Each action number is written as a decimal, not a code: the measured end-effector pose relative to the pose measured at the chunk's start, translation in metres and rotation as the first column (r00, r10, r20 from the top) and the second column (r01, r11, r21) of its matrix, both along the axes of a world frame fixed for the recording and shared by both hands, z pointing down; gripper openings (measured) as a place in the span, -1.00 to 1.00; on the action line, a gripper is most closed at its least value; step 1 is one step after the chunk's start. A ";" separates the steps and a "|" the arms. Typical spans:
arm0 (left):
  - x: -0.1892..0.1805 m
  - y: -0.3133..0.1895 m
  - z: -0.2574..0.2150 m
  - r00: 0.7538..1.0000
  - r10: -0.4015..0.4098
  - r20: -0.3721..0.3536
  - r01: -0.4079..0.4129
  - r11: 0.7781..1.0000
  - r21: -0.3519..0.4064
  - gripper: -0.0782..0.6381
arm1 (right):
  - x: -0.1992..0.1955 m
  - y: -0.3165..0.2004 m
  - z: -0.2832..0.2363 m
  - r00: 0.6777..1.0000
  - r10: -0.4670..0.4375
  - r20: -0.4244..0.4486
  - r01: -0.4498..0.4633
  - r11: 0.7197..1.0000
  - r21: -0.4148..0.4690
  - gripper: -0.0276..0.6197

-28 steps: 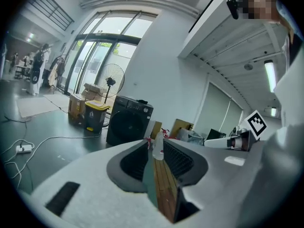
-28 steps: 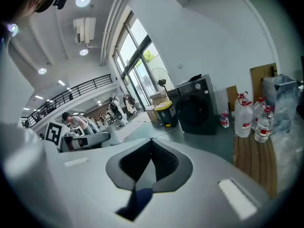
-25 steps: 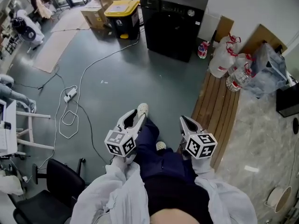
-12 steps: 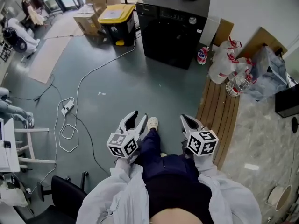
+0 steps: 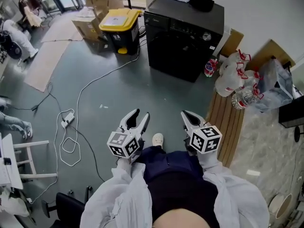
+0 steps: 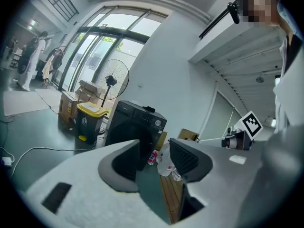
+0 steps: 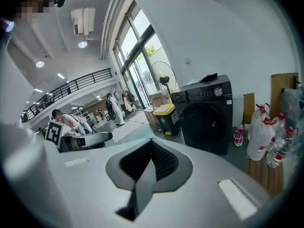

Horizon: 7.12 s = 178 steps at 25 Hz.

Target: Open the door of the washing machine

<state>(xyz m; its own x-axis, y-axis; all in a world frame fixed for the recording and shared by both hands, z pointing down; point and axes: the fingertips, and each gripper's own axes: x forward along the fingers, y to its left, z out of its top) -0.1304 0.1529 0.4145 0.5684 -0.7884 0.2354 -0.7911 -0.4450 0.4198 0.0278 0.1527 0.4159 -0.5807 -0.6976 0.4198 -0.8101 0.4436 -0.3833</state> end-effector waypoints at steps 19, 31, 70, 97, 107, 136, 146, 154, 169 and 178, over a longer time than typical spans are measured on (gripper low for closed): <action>-0.012 -0.180 0.048 1.000 -0.024 0.001 0.024 0.993 -0.118 -0.25 | -0.035 -0.203 0.038 0.995 -0.091 0.036 0.094 0.993 -0.072 -0.89; -0.031 -0.385 0.045 0.995 -0.046 0.089 0.053 0.995 -0.079 -0.23 | -0.058 -0.421 0.046 0.977 -0.209 0.046 0.212 0.976 -0.054 -0.89; 0.033 -0.685 0.315 0.338 0.765 0.548 -0.729 0.581 -0.362 -0.20 | -0.090 -0.576 0.181 0.923 0.362 -0.133 -0.383 0.824 -0.419 -0.89; 0.019 -0.563 0.344 0.109 0.767 0.633 -0.751 0.480 -0.453 -0.58 | -0.073 -0.495 0.187 0.894 0.439 -0.089 -0.432 0.792 -0.432 -0.89; 0.028 -0.454 0.346 0.262 0.757 0.598 -0.652 0.596 -0.469 -0.59 | -0.045 -0.404 0.187 0.936 0.352 -0.008 -0.325 0.853 -0.408 -0.89; 0.119 -0.251 0.344 0.602 0.665 0.442 -0.524 0.746 -0.410 -0.59 | 0.032 -0.189 0.217 0.914 0.406 -0.003 -0.383 0.859 -0.339 -0.89; 0.157 -0.209 0.343 0.648 0.644 0.408 -0.484 0.761 -0.432 -0.60 | 0.057 -0.121 0.205 0.910 0.414 -0.030 -0.398 0.850 -0.345 -0.89; 0.221 -0.160 0.342 0.701 0.628 0.337 -0.453 0.757 -0.471 -0.58 | 0.106 -0.098 0.203 0.897 0.439 0.042 -0.391 0.835 -0.388 -0.89; 0.300 -0.126 0.340 0.773 0.535 0.342 -0.340 0.803 -0.489 -0.56 | 0.207 -0.070 0.197 0.942 0.335 0.026 -0.300 0.876 -0.378 -0.89; 0.305 -0.122 0.324 0.790 0.507 0.345 -0.280 0.799 -0.532 -0.38 | 0.226 -0.075 0.169 0.949 0.309 0.054 -0.275 0.901 -0.335 -0.89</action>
<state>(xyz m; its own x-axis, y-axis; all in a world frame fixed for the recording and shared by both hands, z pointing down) 0.1749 0.0307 0.7384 0.5412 -0.2659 0.7977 -0.7294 -0.6206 0.2880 0.2541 0.0775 0.5845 -0.4236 -0.6811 0.5972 -0.8327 0.0332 -0.5528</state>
